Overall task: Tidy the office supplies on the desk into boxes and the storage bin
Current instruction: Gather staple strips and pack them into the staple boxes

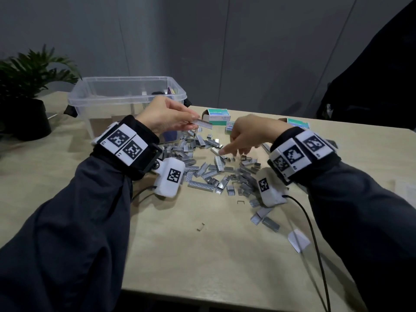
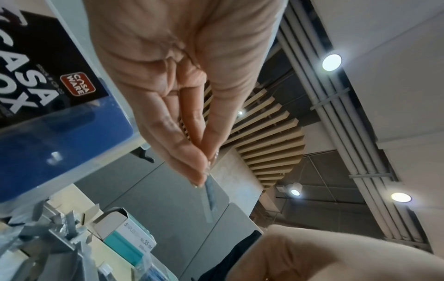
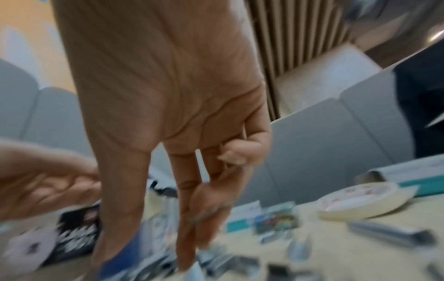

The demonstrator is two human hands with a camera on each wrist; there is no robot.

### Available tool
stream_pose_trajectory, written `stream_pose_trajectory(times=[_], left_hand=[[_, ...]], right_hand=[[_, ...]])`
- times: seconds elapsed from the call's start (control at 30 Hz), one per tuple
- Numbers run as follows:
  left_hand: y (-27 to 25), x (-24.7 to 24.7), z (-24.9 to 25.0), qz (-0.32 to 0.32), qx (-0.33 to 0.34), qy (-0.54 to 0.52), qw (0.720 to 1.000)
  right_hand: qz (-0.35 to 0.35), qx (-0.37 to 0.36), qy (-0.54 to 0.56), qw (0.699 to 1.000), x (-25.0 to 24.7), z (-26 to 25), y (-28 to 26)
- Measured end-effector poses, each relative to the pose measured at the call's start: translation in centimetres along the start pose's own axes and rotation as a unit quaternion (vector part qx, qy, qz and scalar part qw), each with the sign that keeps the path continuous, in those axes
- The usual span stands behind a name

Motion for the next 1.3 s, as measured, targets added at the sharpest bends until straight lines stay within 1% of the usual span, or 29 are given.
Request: stream_pose_trajectory(times=[0.1,0.17,0.23,0.3,0.33,0.37,0.43,0.5,0.57,0.63,0.7,0.73,0.8,0.87,0.9,0.97,1.03,1.1,1.2,1.3], left_hand=[[0.1,-0.3,0.2,0.013,0.019,0.014,1.000],[0.1,-0.3,0.4,0.012,0.026,0.019,0.999],[0.1,-0.3,0.5,0.012,0.028,0.022,0.999],[0.0,-0.3,0.5,0.012,0.026,0.028,0.999],[0.0,-0.3,0.5,0.011,0.025,0.030,0.999],[0.1,-0.3,0.5,0.010,0.025,0.029,0.999],[0.0,-0.3,0.5,0.012,0.025,0.026,0.999],[0.0,-0.2,0.5,0.010,0.023,0.027,0.999],[-0.1,0.0,0.3,0.003,0.015,0.027,1.000],[-0.3,0.3,0.2,-0.007,0.001,0.024,1.000],[-0.4,0.5,0.1,-0.012,-0.012,0.014,1.000],[-0.4,0.5,0.0,-0.009,-0.016,0.005,1.000],[-0.5,0.4,-0.1,0.004,-0.023,-0.014,1.000],[-0.5,0.4,-0.3,0.014,-0.030,-0.036,0.999],[-0.6,0.4,-0.3,0.018,-0.033,-0.050,0.998],[-0.7,0.6,-0.4,0.025,-0.044,-0.086,0.995],[-0.8,0.7,-0.4,0.034,-0.052,-0.121,0.991],[-0.9,0.8,-0.4,0.047,-0.055,-0.146,0.987],[-1.0,0.9,-0.3,0.054,-0.054,-0.167,0.983],[-1.1,1.2,-0.4,0.052,-0.053,-0.192,0.979]], right_hand=[[-0.065,-0.004,-0.067,0.996,1.8,-2.4,0.4],[-0.079,-0.008,-0.109,0.991,2.5,-3.1,0.7],[-0.088,-0.010,-0.107,0.990,2.8,-3.0,1.2],[-0.110,-0.012,-0.064,0.992,2.7,-2.3,1.5],[-0.135,-0.013,-0.017,0.991,2.7,-1.9,1.5],[-0.165,-0.015,0.045,0.985,2.6,-1.4,1.4],[-0.219,-0.017,0.157,0.963,2.3,-0.3,1.0],[-0.240,-0.019,0.209,0.948,2.2,0.7,0.8],[-0.247,-0.016,0.251,0.936,2.1,1.4,0.7],[-0.233,-0.011,0.314,0.920,1.4,1.9,0.7],[-0.194,0.001,0.391,0.900,0.1,2.4,0.5],[-0.164,0.009,0.431,0.887,-0.6,2.8,0.4],[-0.075,0.011,0.494,0.866,-2.1,3.6,0.3],[0.018,-0.024,0.533,0.846,-3.3,3.7,-0.2],[0.053,-0.050,0.544,0.836,-3.6,3.5,-0.4],[0.095,-0.095,0.546,0.827,-3.8,2.8,-0.9],[0.118,-0.127,0.532,0.829,-3.6,2.3,-1.2],[0.126,-0.149,0.523,0.830,-3.5,2.0,-1.5],[0.099,-0.169,0.527,0.827,-3.3,1.7,-1.6],[0.081,-0.169,0.523,0.831,-3.0,1.3,-1.5]])
Point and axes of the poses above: each hand's wrist, its own y-axis towards the middle knuckle, its own x-axis out of the palm, z = x × y, the point moved 7 cm from there along y, towards the middle knuckle, and after that the axes turned 14 degrees about x, right-handed, at the moved point
